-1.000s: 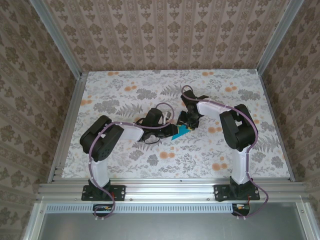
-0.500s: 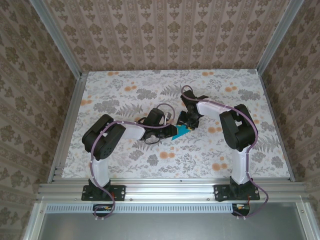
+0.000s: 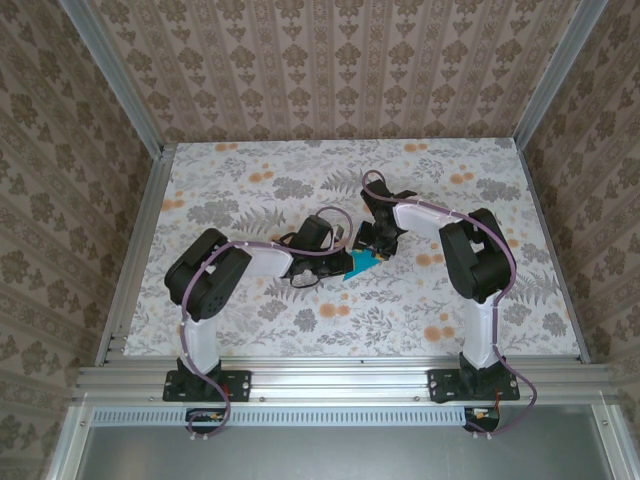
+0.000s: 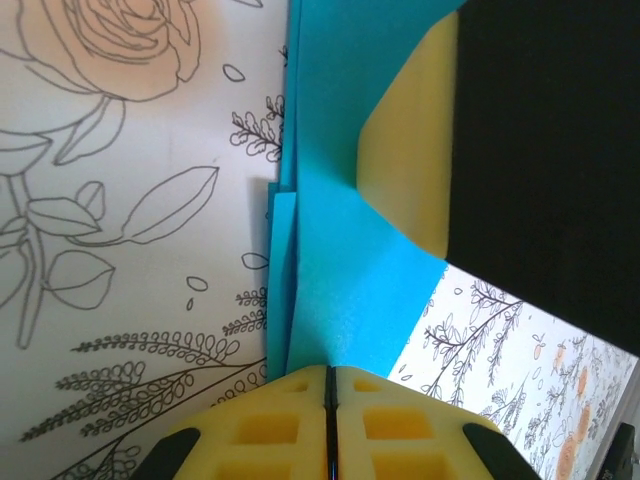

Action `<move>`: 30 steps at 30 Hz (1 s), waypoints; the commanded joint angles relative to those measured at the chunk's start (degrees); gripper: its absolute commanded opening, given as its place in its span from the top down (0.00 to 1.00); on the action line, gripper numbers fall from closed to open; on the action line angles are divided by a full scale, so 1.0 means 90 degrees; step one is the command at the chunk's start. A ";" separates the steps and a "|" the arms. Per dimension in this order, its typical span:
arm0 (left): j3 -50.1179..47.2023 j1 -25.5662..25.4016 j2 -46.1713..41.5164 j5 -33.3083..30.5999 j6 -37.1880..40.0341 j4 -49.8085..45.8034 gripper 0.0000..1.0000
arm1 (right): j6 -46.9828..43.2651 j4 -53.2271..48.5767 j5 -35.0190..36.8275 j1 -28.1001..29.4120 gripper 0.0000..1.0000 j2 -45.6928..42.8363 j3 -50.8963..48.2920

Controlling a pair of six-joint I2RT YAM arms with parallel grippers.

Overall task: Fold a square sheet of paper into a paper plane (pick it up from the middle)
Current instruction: Fourth fold the wing at the center of the table.

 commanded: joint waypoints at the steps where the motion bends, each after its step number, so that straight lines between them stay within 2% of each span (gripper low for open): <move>1: -0.0040 -0.0037 0.0326 -0.0391 0.0190 -0.1216 0.90 | -0.0229 -0.0367 0.0576 -0.0144 0.49 0.0426 -0.0433; 9: 0.0209 -0.0105 0.0507 -0.0497 0.0299 -0.1860 0.94 | -0.0661 0.0577 -0.0561 -0.0388 0.46 -0.1264 -0.0751; 13: 0.0345 -0.0120 0.0556 -0.0496 0.0384 -0.2019 0.95 | -0.0895 0.1599 -0.1184 -0.0400 0.55 -0.1718 -0.1350; 17: 0.0462 -0.0158 0.0589 -0.0479 0.0477 -0.2166 0.96 | -0.0891 0.2312 -0.1833 -0.0356 0.71 -0.1621 -0.1727; 23: 0.0538 -0.0178 0.0656 -0.0489 0.0489 -0.2275 0.97 | -0.0835 0.2549 -0.2065 -0.0265 0.88 -0.1112 -0.1782; 30: 0.0601 -0.0183 0.0707 -0.0505 0.0469 -0.2379 0.97 | -0.0902 0.2741 -0.2095 -0.0278 0.93 -0.0760 -0.1901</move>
